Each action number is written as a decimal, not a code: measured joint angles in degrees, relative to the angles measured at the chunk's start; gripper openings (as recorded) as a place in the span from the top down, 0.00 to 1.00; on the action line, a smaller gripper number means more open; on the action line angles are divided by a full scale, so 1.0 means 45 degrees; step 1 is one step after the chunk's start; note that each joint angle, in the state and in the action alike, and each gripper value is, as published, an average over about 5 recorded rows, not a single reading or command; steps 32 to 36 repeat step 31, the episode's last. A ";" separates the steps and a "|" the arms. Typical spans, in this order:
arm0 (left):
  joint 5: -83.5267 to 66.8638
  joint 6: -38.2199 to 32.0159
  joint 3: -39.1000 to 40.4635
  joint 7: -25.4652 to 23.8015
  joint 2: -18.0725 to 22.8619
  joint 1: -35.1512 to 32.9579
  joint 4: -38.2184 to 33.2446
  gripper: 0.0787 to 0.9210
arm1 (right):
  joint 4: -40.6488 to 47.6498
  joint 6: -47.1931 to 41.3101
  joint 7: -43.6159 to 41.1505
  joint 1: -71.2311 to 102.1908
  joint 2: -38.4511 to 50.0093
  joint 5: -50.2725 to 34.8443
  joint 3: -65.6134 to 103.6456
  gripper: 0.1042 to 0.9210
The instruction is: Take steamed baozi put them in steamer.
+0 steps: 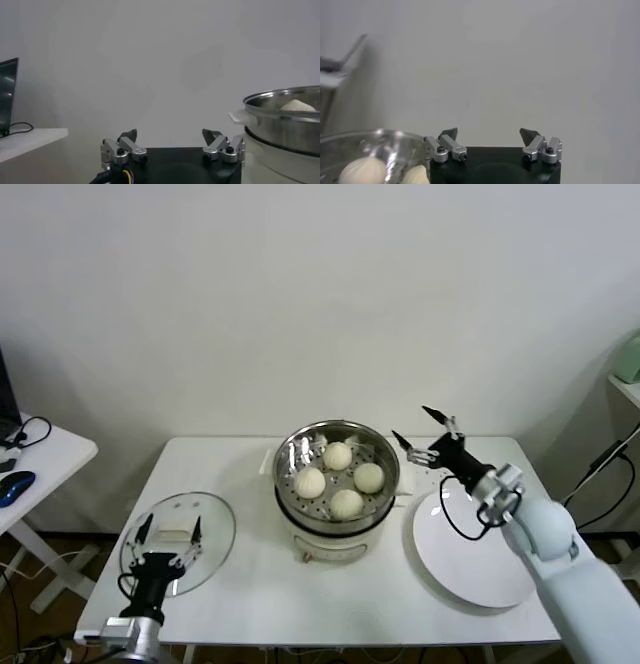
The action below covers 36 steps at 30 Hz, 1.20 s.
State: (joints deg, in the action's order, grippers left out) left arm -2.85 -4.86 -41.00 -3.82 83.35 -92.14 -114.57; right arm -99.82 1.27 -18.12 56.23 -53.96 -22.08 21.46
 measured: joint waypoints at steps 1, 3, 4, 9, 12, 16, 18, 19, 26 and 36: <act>-0.0028 0.0006 -0.0026 -0.0005 -0.0006 0.0008 0.0019 0.12 | -0.0140 0.0149 0.0091 0.0523 -0.0408 0.0130 0.0551 0.12; -0.0089 0.0024 -0.0072 -0.0023 -0.0005 0.0023 0.0055 0.12 | -0.0383 0.0430 0.0251 0.1480 -0.1210 0.0350 0.1514 0.12; -0.0121 0.0031 -0.0095 -0.0037 0.0000 0.0028 0.0073 0.12 | -0.0488 0.0561 0.0314 0.1900 -0.1589 0.0445 0.1918 0.12; -0.0223 0.0052 -0.0169 -0.0170 0.0028 -0.0038 0.0103 0.12 | -0.0861 0.1166 0.0525 0.3673 -0.3291 0.0808 0.3209 0.12; -0.0288 0.0048 -0.0230 -0.0322 0.0010 -0.0073 0.0097 0.12 | -0.1032 0.1450 0.0576 0.4495 -0.4041 0.0931 0.3613 0.12; -0.0455 0.0035 -0.0369 -0.0587 -0.0011 -0.0059 0.0109 0.12 | -0.1190 0.1736 0.0585 0.5356 -0.4737 0.0990 0.3980 0.12; -0.0504 0.0045 -0.0421 -0.0682 -0.0011 -0.0069 0.0102 0.12 | -0.1226 0.1863 0.0575 0.5692 -0.5009 0.1001 0.4109 0.12; -0.0518 0.0047 -0.0440 -0.0716 -0.0011 -0.0083 0.0095 0.12 | -0.1238 0.1918 0.0566 0.5836 -0.5123 0.1002 0.4166 0.12; -0.0759 0.0030 -0.0452 -0.0878 -0.0018 -0.0221 -0.0038 0.12 | -0.1286 0.2138 0.0433 0.6463 -0.5666 0.0988 0.4441 0.12; -0.0858 -0.0027 -0.0418 -0.0863 -0.0003 -0.0260 -0.0121 0.12 | -0.1315 0.2182 0.0341 0.6630 -0.5867 0.0982 0.4564 0.12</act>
